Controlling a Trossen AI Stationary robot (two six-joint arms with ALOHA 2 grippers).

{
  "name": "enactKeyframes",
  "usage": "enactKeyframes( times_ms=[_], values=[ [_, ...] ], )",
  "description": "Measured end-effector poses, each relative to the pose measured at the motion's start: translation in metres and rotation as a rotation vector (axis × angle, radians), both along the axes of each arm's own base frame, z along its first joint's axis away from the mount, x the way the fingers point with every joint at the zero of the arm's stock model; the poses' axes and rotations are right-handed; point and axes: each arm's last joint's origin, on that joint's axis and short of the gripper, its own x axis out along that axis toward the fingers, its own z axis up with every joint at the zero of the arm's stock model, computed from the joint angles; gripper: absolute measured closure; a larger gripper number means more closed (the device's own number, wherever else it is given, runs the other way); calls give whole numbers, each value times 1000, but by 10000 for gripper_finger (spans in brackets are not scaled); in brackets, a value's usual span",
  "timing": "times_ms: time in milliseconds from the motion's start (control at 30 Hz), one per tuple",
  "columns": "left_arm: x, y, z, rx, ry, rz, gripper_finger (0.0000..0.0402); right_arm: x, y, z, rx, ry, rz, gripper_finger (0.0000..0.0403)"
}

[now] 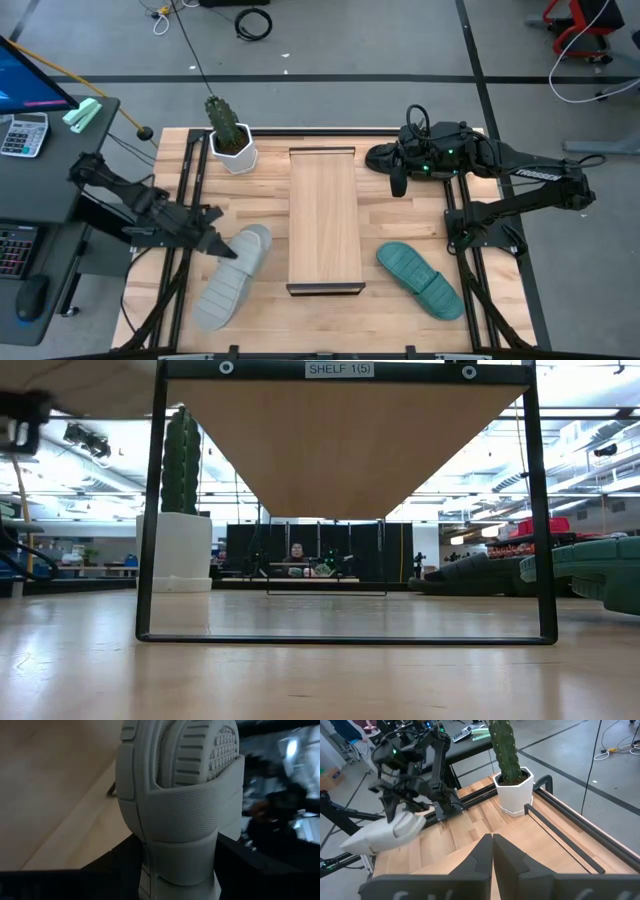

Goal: Pick and place slippers onto the shelf
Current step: Put the gray pair of slippers on the shelf

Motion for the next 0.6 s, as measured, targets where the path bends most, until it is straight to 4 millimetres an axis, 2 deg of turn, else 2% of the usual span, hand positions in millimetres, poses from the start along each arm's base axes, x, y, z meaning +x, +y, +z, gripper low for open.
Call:
enactKeyframes(
  times_ms=[300, 600],
  values=[
    [-9, 12, 15, 31, -185, 129, 195, 0, 0, 0, 15, -4, -6, 383],
    [-5, 18, 25, 47, -299, 195, 196, 0, 0, 1, 20, -11, -9, 383]
  ],
)
